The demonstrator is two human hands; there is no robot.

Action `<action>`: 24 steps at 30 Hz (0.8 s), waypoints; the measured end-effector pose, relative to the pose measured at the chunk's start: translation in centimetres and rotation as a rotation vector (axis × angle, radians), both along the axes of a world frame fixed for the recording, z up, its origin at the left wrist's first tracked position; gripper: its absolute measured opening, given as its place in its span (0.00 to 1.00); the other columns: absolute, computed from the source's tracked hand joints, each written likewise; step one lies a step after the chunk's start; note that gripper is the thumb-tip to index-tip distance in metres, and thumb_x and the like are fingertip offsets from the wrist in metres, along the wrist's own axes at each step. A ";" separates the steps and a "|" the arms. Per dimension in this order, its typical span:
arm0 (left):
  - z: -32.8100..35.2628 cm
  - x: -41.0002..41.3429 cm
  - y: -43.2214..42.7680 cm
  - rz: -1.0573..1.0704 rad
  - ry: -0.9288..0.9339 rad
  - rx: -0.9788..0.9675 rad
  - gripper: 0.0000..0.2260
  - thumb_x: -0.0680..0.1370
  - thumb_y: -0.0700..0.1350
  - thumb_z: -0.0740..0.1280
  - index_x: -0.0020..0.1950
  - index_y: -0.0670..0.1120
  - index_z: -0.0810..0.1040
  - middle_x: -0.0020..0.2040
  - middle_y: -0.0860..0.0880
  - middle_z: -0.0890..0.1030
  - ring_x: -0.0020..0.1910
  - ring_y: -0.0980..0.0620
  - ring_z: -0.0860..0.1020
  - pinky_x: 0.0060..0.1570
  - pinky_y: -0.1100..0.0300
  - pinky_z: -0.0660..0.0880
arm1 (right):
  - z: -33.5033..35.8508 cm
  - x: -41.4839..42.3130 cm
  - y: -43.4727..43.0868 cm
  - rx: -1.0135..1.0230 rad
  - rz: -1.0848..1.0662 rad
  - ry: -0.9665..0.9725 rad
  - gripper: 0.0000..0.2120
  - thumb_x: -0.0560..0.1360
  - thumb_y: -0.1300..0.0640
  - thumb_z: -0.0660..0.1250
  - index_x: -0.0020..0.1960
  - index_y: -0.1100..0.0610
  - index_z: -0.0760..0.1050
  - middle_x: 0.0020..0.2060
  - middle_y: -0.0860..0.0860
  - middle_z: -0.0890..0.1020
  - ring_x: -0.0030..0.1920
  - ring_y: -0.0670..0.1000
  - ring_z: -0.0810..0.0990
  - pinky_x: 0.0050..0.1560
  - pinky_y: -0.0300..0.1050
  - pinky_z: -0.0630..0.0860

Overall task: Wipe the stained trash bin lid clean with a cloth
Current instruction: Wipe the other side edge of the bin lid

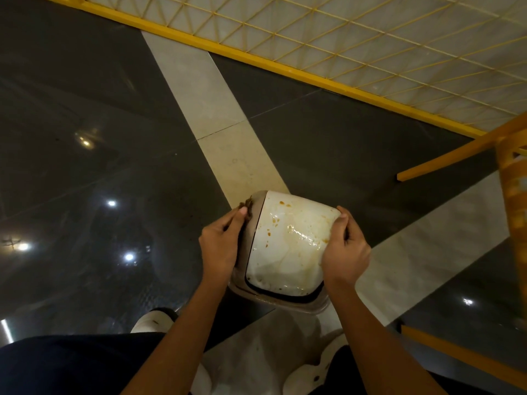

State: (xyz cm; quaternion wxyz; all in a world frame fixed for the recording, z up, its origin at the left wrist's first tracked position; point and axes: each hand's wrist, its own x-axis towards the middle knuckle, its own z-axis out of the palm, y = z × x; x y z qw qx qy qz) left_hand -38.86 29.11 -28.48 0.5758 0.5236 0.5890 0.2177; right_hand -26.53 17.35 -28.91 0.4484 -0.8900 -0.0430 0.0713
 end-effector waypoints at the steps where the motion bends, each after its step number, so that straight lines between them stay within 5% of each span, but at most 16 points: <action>1: -0.1 0.0 0.0 0.004 0.027 -0.011 0.11 0.75 0.48 0.68 0.56 0.48 0.80 0.51 0.52 0.83 0.52 0.57 0.79 0.55 0.60 0.74 | 0.0 0.0 0.0 -0.005 0.001 0.000 0.19 0.76 0.45 0.53 0.59 0.48 0.78 0.54 0.49 0.82 0.52 0.51 0.79 0.52 0.45 0.75; 8: 1.4 0.8 -0.4 -0.021 -0.004 0.080 0.11 0.75 0.48 0.67 0.57 0.49 0.80 0.50 0.59 0.80 0.48 0.66 0.76 0.53 0.70 0.70 | -0.3 0.2 -0.1 -0.011 -0.003 -0.006 0.17 0.77 0.46 0.54 0.58 0.48 0.78 0.54 0.49 0.82 0.52 0.51 0.79 0.51 0.43 0.74; 12: 0.9 -0.2 -1.1 0.005 0.029 0.084 0.11 0.75 0.48 0.67 0.56 0.49 0.80 0.52 0.53 0.82 0.53 0.59 0.78 0.56 0.62 0.73 | -0.2 0.1 -0.1 -0.021 -0.002 -0.002 0.16 0.78 0.48 0.55 0.59 0.48 0.78 0.55 0.49 0.82 0.53 0.51 0.79 0.52 0.42 0.73; 16: 1.1 1.1 -0.1 -0.030 0.035 0.118 0.11 0.76 0.47 0.66 0.57 0.47 0.80 0.50 0.58 0.80 0.49 0.65 0.75 0.49 0.77 0.68 | 0.0 0.1 -0.1 -0.014 0.003 0.006 0.17 0.78 0.48 0.55 0.59 0.49 0.78 0.56 0.49 0.81 0.54 0.51 0.79 0.52 0.40 0.71; 24: 0.5 -1.0 -3.8 0.056 0.111 0.286 0.11 0.76 0.44 0.66 0.57 0.51 0.77 0.50 0.57 0.77 0.58 0.56 0.72 0.49 0.78 0.65 | 0.0 0.0 0.0 -0.013 0.005 -0.013 0.21 0.76 0.44 0.52 0.59 0.48 0.78 0.53 0.50 0.83 0.51 0.52 0.80 0.52 0.47 0.76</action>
